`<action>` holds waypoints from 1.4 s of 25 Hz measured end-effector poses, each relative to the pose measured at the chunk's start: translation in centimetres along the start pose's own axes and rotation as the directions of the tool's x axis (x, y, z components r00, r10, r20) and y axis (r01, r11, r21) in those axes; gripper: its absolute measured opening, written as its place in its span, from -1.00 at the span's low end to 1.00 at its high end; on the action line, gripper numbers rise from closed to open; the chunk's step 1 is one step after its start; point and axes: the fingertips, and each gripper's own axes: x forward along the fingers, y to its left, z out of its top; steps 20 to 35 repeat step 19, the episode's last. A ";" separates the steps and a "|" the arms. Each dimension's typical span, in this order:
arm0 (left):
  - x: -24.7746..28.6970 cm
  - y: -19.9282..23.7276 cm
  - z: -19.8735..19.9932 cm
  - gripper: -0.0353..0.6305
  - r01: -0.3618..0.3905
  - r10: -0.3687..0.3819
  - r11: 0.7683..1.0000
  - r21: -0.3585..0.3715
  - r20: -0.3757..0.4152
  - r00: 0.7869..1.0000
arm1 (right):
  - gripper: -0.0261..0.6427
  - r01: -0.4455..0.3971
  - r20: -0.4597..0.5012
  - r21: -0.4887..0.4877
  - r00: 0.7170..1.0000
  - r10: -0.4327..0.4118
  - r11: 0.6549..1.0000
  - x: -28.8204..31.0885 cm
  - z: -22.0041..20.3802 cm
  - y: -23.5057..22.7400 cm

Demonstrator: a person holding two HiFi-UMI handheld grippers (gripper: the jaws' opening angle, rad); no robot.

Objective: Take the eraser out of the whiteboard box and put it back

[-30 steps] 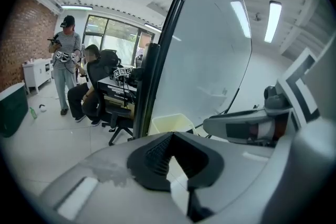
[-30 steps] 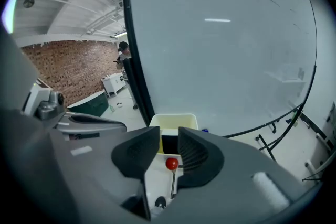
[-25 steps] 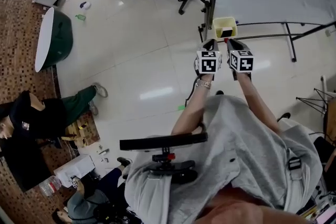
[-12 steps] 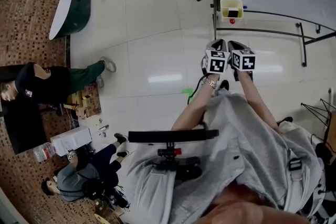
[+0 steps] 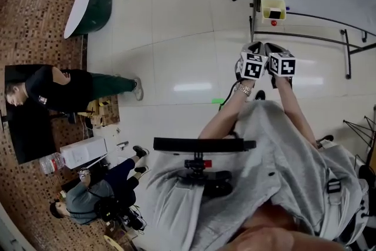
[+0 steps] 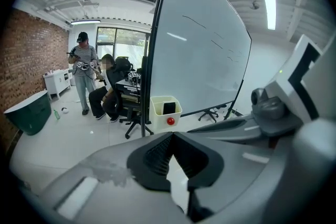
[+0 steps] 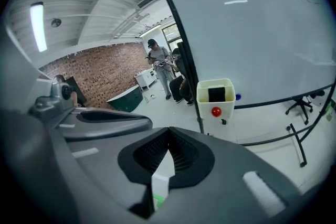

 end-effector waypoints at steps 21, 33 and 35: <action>-0.4 1.8 2.8 -0.88 -0.006 0.006 1.000 0.000 0.033 0.999 | -0.90 0.017 0.034 -0.046 0.999 -0.015 0.999 -0.7 3.7 1.6; -0.4 1.8 2.8 -0.88 -0.006 0.006 1.000 0.000 0.033 0.999 | -0.90 0.017 0.034 -0.046 0.999 -0.015 0.999 -0.7 3.7 1.6; -0.4 1.8 2.8 -0.88 -0.006 0.006 1.000 0.000 0.033 0.999 | -0.90 0.017 0.034 -0.046 0.999 -0.015 0.999 -0.7 3.7 1.6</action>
